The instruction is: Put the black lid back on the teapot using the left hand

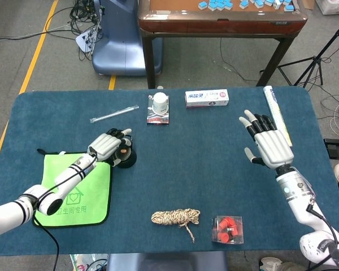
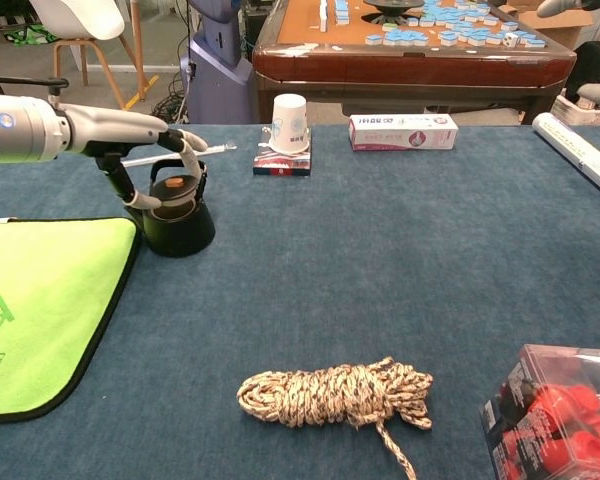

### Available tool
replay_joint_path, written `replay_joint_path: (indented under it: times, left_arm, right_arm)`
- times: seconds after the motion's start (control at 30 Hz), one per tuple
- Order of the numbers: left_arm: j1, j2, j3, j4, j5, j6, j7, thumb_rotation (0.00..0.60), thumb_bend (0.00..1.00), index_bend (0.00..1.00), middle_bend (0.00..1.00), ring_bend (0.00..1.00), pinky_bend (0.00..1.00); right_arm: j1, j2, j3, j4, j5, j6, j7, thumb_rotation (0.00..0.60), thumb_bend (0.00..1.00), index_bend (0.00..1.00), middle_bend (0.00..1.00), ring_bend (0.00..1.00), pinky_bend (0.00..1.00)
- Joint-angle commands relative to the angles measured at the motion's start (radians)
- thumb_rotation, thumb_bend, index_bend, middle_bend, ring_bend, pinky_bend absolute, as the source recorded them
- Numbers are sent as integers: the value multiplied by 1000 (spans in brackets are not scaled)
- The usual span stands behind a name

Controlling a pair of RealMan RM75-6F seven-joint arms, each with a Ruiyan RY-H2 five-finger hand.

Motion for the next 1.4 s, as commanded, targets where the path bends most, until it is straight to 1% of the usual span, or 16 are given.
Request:
replay_joint_path:
  times: [0.03,0.3,0.53,0.77,1.07,1.4]
  left_arm:
    - [1,1,-1,0,-6,-1,4,600,331,229,0,0,0]
    - [0,1,-5,-2,-14,-3,14,600,331,216,0,0,0]
    - [13,24,-3,-34,-21,11,26,600,330,216,0,0,0]
    - [58,77,10,-130,-42,72,73,600,330,216,0,0,0]
    - [108,92,25,-202,-87,143,149,600,330,217,0,0,0]
    - [158,78,41,-252,-112,221,223,600,330,219,0,0,0]
  right_arm:
    - [-1,1,0,2,-2,0,3,600,412,5,0,0,0]
    - [-2,0,1,5,-2,-1,7,600,412,5,0,0,0]
    - [-1,-4,-1,12,-8,-6,15,600,412,5,0,0,0]
    - [0,-9,0,29,-27,-14,46,600,412,4,0,0,0]
    - [-9,-3,-6,32,-63,-11,76,600,411,4,0,0,0]
    - [-21,4,-15,37,-112,-9,120,600,411,5,0,0,0]
